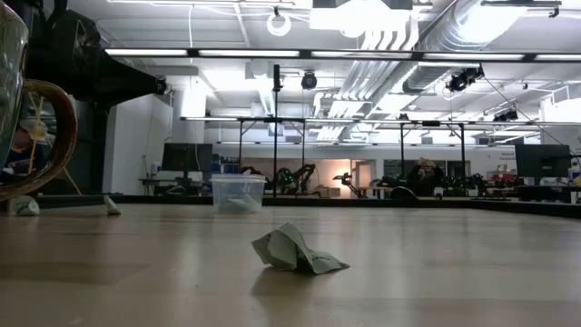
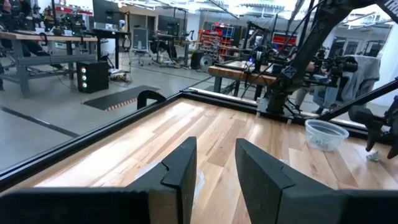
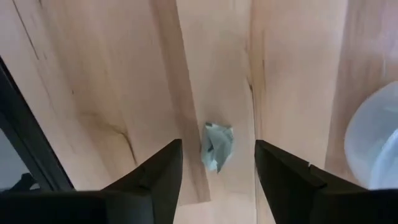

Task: Pick and place items into bin
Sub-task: Put the white stevia packet into the bottom transparent bin

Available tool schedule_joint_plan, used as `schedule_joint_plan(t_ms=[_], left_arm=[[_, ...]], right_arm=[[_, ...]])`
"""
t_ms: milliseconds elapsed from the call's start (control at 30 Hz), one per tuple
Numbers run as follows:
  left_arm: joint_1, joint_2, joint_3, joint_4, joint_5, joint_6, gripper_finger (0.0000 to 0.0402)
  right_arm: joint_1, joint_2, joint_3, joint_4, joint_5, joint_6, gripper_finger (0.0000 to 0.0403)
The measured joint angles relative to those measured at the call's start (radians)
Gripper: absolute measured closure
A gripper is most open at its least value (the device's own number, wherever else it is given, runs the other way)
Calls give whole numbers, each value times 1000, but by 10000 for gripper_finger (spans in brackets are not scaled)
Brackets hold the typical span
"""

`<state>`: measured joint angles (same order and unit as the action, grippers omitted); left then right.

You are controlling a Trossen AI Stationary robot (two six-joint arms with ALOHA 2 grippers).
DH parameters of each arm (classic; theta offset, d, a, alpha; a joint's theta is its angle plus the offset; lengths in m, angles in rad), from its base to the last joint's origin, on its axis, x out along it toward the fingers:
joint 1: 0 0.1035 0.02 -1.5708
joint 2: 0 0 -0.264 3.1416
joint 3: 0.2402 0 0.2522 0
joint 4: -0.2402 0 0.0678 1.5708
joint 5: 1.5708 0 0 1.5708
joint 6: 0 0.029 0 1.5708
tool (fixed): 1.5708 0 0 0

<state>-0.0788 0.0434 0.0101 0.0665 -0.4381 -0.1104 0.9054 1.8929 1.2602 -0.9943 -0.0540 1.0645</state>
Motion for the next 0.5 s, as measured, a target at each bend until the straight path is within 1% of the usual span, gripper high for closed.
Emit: schedule_joint_plan(t_ms=[233,500], left_arm=[[0,0,0,0,0,0,254],[0,0,0,0,0,0,254]], right_arm=[[1,7,0,-16,-10,-17,242],[1,7,0,-19,-6,-43,302]])
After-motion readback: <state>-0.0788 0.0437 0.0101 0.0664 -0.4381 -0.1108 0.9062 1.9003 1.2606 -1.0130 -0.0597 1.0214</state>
